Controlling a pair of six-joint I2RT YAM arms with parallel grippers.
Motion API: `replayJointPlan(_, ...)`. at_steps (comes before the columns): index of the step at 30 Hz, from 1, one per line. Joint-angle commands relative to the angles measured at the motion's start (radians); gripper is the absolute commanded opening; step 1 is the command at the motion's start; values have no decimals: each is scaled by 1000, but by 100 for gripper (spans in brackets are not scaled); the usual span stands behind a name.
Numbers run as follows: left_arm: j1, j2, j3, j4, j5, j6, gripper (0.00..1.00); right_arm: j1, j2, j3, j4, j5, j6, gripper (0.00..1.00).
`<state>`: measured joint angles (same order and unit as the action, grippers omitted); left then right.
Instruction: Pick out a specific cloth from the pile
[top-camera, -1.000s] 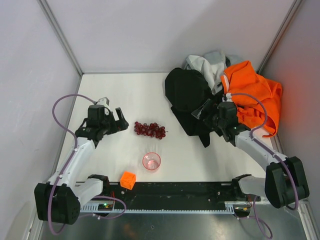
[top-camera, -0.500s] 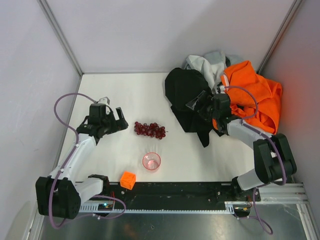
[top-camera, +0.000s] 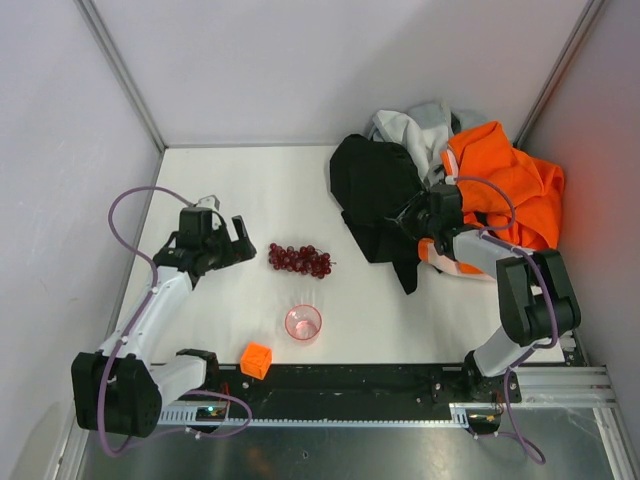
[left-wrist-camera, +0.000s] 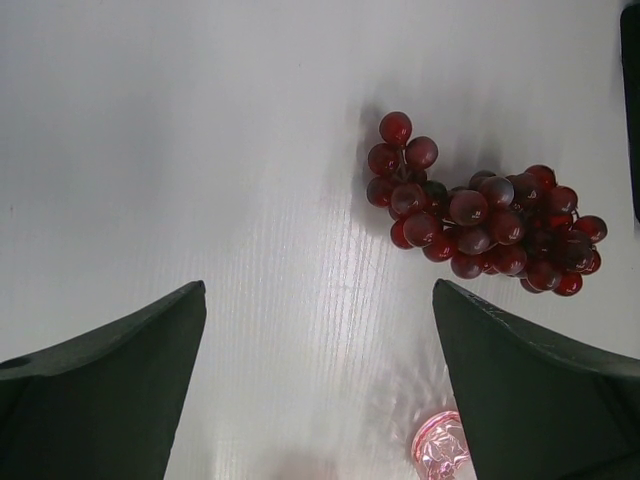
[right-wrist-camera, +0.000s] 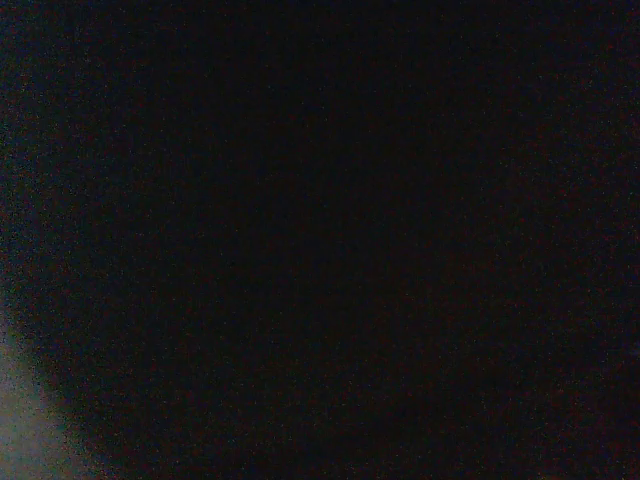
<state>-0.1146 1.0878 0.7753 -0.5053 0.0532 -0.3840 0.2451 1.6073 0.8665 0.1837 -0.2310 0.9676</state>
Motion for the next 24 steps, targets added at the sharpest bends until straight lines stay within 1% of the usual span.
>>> replayJointPlan(1, 6, -2, 47, -5, -16, 9, 100, 0, 14, 42, 6, -51, -22, 23)
replayJointPlan(3, 7, 1, 48, -5, -12, 10, 100, -2, 9, 42, 12, -79, -49, 7)
replayJointPlan(5, 6, 0, 49, -7, 0, 12, 100, -10, -3, 41, 8, -92, -64, 2)
replayJointPlan(8, 7, -13, 47, -7, 11, 13, 100, -24, -32, 42, 11, -98, -89, 0)
replayJointPlan(10, 7, -21, 43, -8, 12, 18, 100, -56, -48, 53, 11, -139, -112, 0)
replayJointPlan(13, 7, -29, 45, -14, 5, 34, 100, -137, -88, 98, -28, -210, -147, 0)
replayJointPlan(16, 7, -31, 46, -16, -3, 35, 100, -213, -141, 179, -100, -222, -187, 0)
replayJointPlan(18, 7, -27, 48, -17, 4, 34, 100, -277, -184, 236, -141, -204, -198, 0)
replayJointPlan(21, 6, -18, 48, -19, 18, 26, 100, -339, -250, 342, -217, -94, -236, 0)
replayJointPlan(24, 7, -15, 45, -18, 34, 21, 100, -378, -301, 469, -341, 119, -335, 0)
